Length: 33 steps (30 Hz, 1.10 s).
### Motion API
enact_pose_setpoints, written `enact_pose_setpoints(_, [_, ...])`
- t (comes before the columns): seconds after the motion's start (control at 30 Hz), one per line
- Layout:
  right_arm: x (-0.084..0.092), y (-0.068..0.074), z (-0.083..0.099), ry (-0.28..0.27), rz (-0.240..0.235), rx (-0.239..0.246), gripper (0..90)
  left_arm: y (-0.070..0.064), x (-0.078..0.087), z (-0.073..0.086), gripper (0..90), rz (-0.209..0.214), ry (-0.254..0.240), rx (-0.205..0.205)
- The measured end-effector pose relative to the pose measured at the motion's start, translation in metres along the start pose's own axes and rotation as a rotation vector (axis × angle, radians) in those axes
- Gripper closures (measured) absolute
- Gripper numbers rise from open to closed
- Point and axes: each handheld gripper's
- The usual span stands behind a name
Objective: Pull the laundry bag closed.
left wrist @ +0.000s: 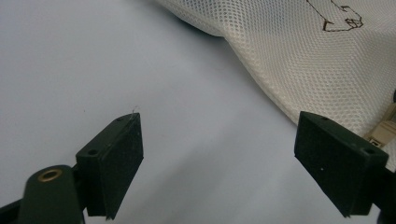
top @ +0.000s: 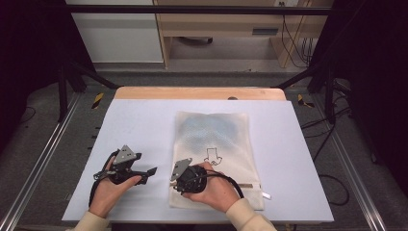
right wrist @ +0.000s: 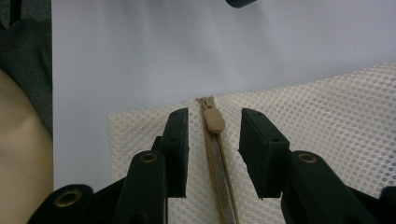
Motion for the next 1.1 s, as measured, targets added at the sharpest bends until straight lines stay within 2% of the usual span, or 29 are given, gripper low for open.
enact_pose_setpoints(0.1, [-0.002,-0.002,-0.001,0.017,-0.007,0.006,63.5,0.001,0.0,0.0,15.8,-0.009,0.007,-0.005])
enact_pose_setpoints(0.23, [-0.006,-0.003,-0.004,0.061,-0.023,0.009,63.8,0.002,0.001,0.001,16.3,-0.023,0.009,0.006])
enact_pose_setpoints(0.27, [-0.007,-0.003,-0.005,0.087,-0.026,0.013,63.8,0.003,0.001,0.0,16.5,-0.027,0.008,0.006])
enact_pose_setpoints(0.43, [-0.013,-0.006,-0.008,0.118,-0.038,0.012,63.8,0.005,0.003,0.0,17.4,-0.036,0.005,0.012])
enact_pose_setpoints(0.53, [-0.018,-0.008,-0.01,0.156,-0.057,0.02,63.8,0.005,0.003,0.0,17.7,-0.037,0.003,0.014])
enact_pose_setpoints(0.67, [-0.021,-0.009,-0.011,0.158,-0.063,0.004,64.2,0.005,0.004,0.0,17.8,-0.038,0.002,0.016])
enact_pose_setpoints(1.1, [-0.026,-0.008,-0.014,0.189,-0.078,0.021,70.1,0.005,0.004,0.0,17.8,-0.038,0.003,0.015])
Point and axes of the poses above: each handheld gripper's, and its own axes: x roughly backward along the jaws, z roughly out of its underside, y roughly to its left, and after that the axes turned 15 degrees about -y, right-handed
